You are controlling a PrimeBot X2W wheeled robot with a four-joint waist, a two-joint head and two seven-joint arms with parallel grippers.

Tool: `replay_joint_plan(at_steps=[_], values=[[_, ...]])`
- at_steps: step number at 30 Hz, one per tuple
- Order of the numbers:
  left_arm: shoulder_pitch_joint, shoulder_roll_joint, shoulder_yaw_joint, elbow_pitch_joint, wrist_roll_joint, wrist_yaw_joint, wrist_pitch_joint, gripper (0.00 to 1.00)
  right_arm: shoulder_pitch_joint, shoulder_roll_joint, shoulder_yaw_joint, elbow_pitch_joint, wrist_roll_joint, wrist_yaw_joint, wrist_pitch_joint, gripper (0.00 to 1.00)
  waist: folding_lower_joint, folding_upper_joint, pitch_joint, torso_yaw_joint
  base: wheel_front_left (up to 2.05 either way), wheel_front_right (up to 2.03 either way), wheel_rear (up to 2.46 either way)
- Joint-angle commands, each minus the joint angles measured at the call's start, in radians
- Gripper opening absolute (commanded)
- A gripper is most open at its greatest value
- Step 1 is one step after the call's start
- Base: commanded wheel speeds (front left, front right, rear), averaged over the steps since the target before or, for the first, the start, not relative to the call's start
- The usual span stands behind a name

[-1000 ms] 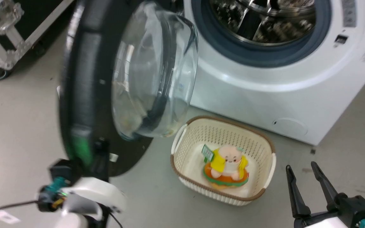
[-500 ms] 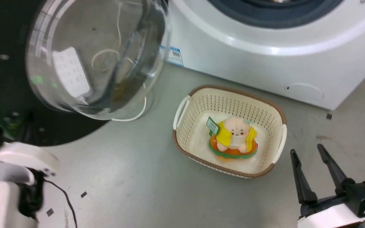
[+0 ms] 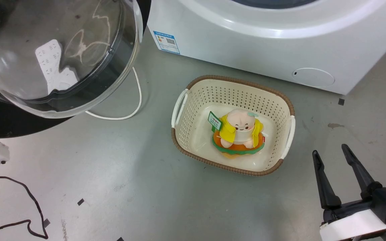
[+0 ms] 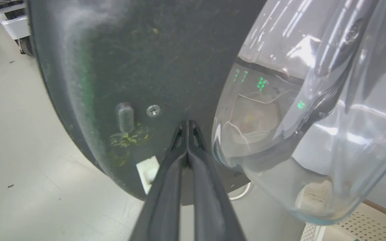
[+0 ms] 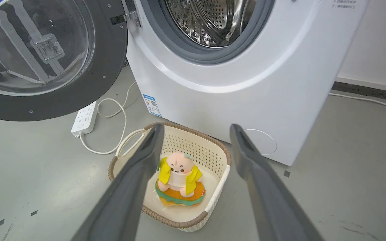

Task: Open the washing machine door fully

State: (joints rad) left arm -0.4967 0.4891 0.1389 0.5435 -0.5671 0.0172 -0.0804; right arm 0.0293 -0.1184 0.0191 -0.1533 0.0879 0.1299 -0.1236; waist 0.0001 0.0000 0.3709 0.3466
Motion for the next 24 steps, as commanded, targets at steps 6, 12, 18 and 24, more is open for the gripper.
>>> replay_joint_plan(at_steps=[6,12,18,24], values=[[-0.013,0.000,-0.021,0.046,0.016,-0.016,-0.055,0.00,-0.023,0.000,-0.007,0.011,0.005,0.001,-0.010,1.00,-0.0001,0.0000,-0.027,-0.009,0.00,0.00,0.00],[0.045,-0.034,-0.080,-0.006,0.062,-0.028,-0.115,0.00,-0.028,0.021,-0.033,0.044,0.004,0.001,-0.037,1.00,-0.0001,0.0000,-0.111,-0.031,0.00,0.00,0.00],[0.142,-0.092,-0.160,-0.153,0.099,-0.045,-0.131,0.00,-0.025,0.047,-0.091,0.073,-0.020,0.001,-0.067,1.00,-0.0001,0.0000,-0.215,-0.072,0.00,0.00,0.00],[0.257,-0.163,-0.233,-0.314,0.129,-0.017,-0.130,0.00,-0.010,0.062,-0.132,0.076,-0.075,0.001,-0.086,1.00,-0.0001,0.0000,-0.302,-0.126,0.00,0.00,0.00]])
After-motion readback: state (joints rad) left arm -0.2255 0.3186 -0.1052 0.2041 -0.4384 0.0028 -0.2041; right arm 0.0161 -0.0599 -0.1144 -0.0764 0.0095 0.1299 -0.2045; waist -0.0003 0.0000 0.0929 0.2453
